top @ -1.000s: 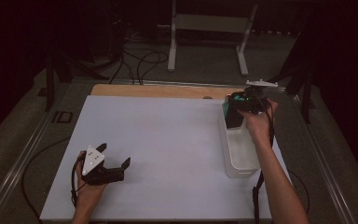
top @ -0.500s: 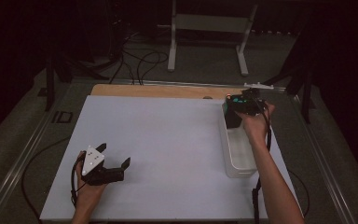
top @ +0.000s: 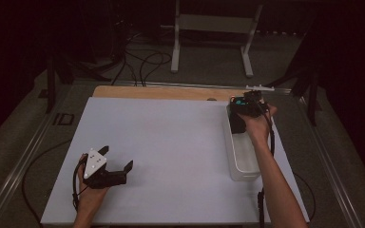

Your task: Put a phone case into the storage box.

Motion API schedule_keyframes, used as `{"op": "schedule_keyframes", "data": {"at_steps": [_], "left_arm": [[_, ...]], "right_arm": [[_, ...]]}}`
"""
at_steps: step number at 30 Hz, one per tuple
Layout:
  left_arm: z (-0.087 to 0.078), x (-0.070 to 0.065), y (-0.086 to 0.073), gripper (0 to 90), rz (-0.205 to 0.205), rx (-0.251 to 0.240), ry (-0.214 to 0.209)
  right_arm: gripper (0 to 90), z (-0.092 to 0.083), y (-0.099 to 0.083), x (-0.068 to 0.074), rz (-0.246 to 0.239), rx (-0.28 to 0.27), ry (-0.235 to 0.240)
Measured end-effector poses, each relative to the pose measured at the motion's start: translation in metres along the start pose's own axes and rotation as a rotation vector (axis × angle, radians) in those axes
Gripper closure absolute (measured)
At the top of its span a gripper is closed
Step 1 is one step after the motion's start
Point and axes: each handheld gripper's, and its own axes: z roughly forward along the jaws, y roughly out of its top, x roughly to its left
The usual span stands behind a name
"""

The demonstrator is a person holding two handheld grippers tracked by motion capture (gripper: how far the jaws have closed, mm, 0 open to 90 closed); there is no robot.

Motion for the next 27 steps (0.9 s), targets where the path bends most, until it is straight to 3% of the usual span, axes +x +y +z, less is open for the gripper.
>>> {"op": "schedule_keyframes", "data": {"at_steps": [5,10,16,27], "left_arm": [[0.001,-0.001,0.0,0.6,-0.003,-0.003,-0.003],[0.0,0.001,0.0,0.5,-0.005,-0.001,-0.003],[0.0,0.001,0.0,0.6,-0.007,-0.003,-0.001],[-0.001,0.001,0.0,0.5,-0.008,-0.006,0.0]], "right_arm": [[11.7,0.002,0.003,-0.001,0.015,0.014,0.001],[8.7,0.006,0.003,-0.005,0.049,0.015,0.048],[8.6,0.004,0.005,-0.008,0.063,-0.007,0.051],[8.7,-0.003,0.006,-0.011,0.048,-0.027,0.074]]}}
